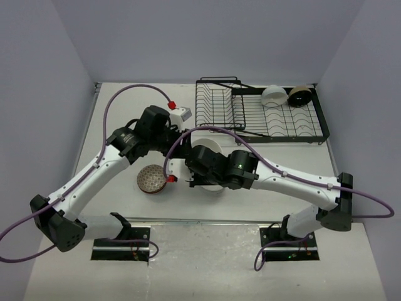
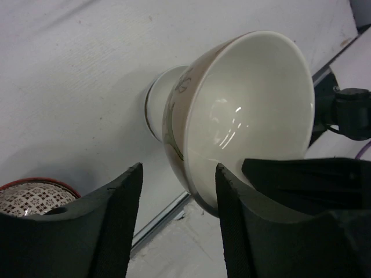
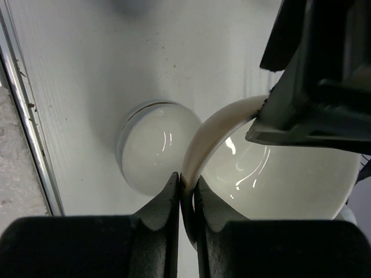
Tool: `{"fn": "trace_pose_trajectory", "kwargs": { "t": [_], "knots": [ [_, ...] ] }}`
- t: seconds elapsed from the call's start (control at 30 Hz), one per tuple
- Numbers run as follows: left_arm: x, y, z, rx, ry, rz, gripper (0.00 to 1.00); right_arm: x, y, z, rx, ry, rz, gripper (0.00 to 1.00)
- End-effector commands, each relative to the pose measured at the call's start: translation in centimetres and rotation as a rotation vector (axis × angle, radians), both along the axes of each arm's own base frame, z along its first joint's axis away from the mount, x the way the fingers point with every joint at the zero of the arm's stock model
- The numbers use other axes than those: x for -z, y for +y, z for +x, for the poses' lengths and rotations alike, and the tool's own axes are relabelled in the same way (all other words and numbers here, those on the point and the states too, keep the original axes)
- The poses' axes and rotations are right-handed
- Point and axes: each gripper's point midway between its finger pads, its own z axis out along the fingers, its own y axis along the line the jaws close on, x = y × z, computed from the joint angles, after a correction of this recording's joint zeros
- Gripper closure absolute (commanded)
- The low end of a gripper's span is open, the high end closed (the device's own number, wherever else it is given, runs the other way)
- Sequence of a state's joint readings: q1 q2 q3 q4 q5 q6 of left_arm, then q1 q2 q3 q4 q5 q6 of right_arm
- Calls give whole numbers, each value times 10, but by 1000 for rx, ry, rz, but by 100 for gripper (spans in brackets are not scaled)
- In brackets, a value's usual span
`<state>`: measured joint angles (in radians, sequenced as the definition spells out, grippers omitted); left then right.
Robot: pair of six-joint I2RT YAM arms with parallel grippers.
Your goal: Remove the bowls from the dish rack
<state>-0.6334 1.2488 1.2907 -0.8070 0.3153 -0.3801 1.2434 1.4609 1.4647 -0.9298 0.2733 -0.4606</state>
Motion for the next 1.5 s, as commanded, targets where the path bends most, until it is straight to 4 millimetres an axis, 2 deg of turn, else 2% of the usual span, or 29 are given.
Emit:
{"fn": "trace_pose_trajectory", "kwargs": {
  "t": [0.0,0.07,0.13,0.23,0.4,0.43,0.47,0.5,0.53,0.6,0.63,0.67,0.7,0.73,0.77,0.8,0.83,0.87,0.9,0.93,0.97,1.0,1.03,1.07,1.1,1.13,1.17,1.3,1.47],
  "knots": [
    [24,4,5,-17,9,90,50,-38,11,16,9,-114,60,100],
    [33,4,8,-28,17,120,64,-38,12,19,20,-119,47,100],
    [34,5,13,-49,4,139,70,-36,15,20,22,-119,45,100],
    [33,4,19,-66,-6,150,100,-35,19,23,31,-125,41,100],
    [19,12,28,-134,-62,155,100,-37,22,25,38,-140,57,100],
    [17,14,30,-157,-69,156,100,-39,24,27,46,-147,74,93],
    [15,17,32,-177,-79,162,100,-39,24,27,48,-150,80,82],
    [12,23,38,-216,-99,174,100,-40,24,28,52,-157,88,62],
    [12,30,43,-256,-112,200,100,-47,24,31,67,-177,116,2],
    [8,49,61,-356,-132,228,100,-50,20,31,82,-181,136,1],
    [8,55,67,-382,-130,227,100,-63,19,31,89,-197,188,1],
    [7,60,72,-386,-119,210,100,-67,13,32,113,-211,209,1],
    [8,81,87,-451,-107,206,100,-73,10,32,127,-222,235,1],
    [7,89,95,-470,-109,201,100,-93,3,32,149,-240,312,1],
    [10,97,104,-495,-98,207,100,-94,-4,34,177,-258,327,1],
    [8,114,115,-548,-97,206,100,-101,-9,34,194,-272,365,1],
    [8,120,123,-569,-95,202,100,-110,-12,35,210,-278,419,1],
    [16,124,131,-582,-67,202,100,-115,-21,32,227,-273,461,1],
    [16,136,143,-626,-67,196,100,-119,-25,33,246,-275,500,1],
    [19,141,150,-652,-57,193,100,-120,-29,32,258,-271,518,1],
    [30,143,158,-656,-21,193,100,-115,-33,31,276,-256,531,1],
    [35,153,167,-688,-11,191,100,-120,-41,31,296,-258,564,1],
    [33,156,175,-703,-6,182,100,-114,-45,30,315,-243,570,1],
    [45,164,183,-724,33,188,100,-112,-48,29,326,-236,576,1],
    [44,166,190,-729,33,175,100,-114,-54,27,333,-234,596,1],
    [39,167,196,-732,21,165,100,-106,-57,27,343,-226,590,1],
    [45,174,202,-752,33,176,100,-103,-59,25,343,-220,590,1],
    [56,194,215,-781,61,183,100,-91,-70,18,345,-198,601,1],
    [78,195,217,-762,119,192,100,-98,-72,15,342,-190,634,1]
  ]
}}
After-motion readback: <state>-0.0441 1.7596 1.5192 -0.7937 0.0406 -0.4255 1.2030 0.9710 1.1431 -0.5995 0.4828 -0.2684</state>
